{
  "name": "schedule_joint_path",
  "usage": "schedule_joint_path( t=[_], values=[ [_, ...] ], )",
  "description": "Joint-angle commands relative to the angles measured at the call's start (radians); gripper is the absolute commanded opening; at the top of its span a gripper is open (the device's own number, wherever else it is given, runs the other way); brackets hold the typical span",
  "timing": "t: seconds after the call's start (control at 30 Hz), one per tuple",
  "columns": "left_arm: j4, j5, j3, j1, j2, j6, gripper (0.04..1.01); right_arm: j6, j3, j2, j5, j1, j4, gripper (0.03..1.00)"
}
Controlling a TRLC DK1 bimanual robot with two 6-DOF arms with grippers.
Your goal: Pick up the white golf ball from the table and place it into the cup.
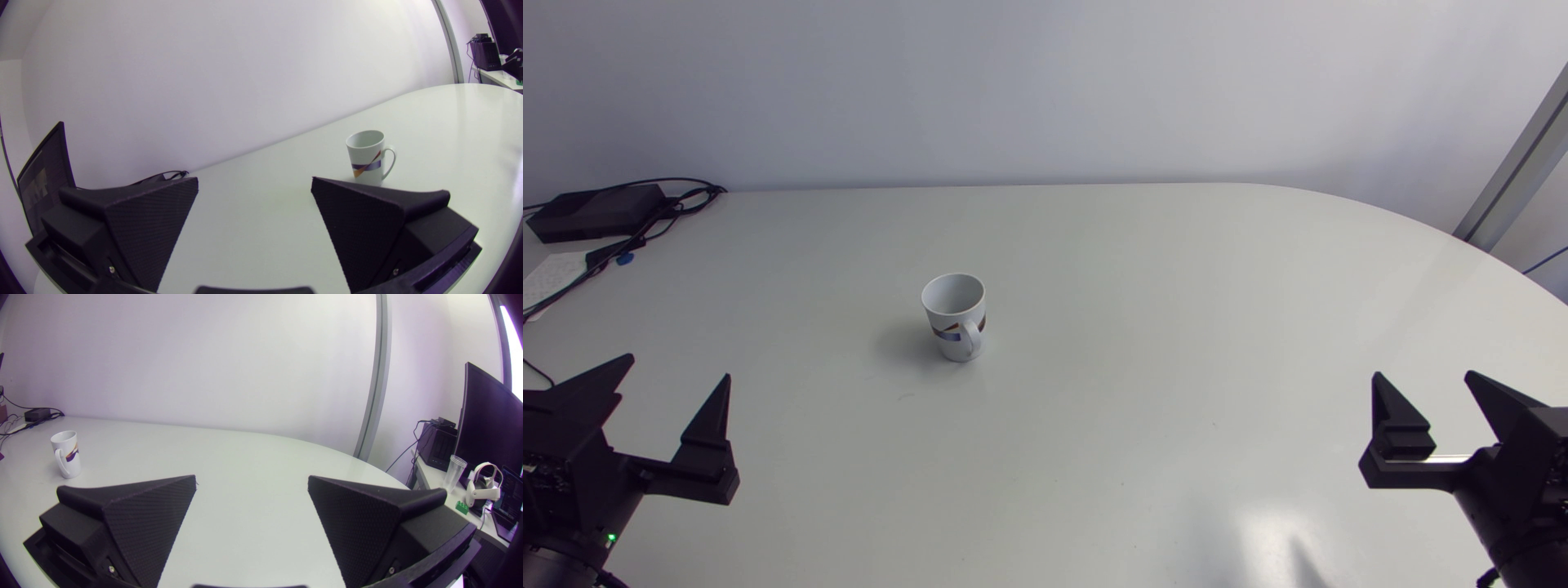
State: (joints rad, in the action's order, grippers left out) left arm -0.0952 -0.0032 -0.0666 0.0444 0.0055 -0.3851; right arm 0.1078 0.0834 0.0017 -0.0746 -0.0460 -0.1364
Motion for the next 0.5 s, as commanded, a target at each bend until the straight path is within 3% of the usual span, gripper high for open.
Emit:
schedule_joint_path(
  t=[0.0, 0.47],
  values=[
    [0.068, 0.006, 0.047, -0.015, -0.018, -0.015, 0.99, -0.022, -0.031, -0.006, -0.001, -0.002, -0.042, 0.964],
    [0.064, 0.009, 0.047, -0.003, -0.019, 0.006, 0.992, -0.022, -0.031, -0.006, -0.001, -0.002, -0.042, 0.964]
  ],
)
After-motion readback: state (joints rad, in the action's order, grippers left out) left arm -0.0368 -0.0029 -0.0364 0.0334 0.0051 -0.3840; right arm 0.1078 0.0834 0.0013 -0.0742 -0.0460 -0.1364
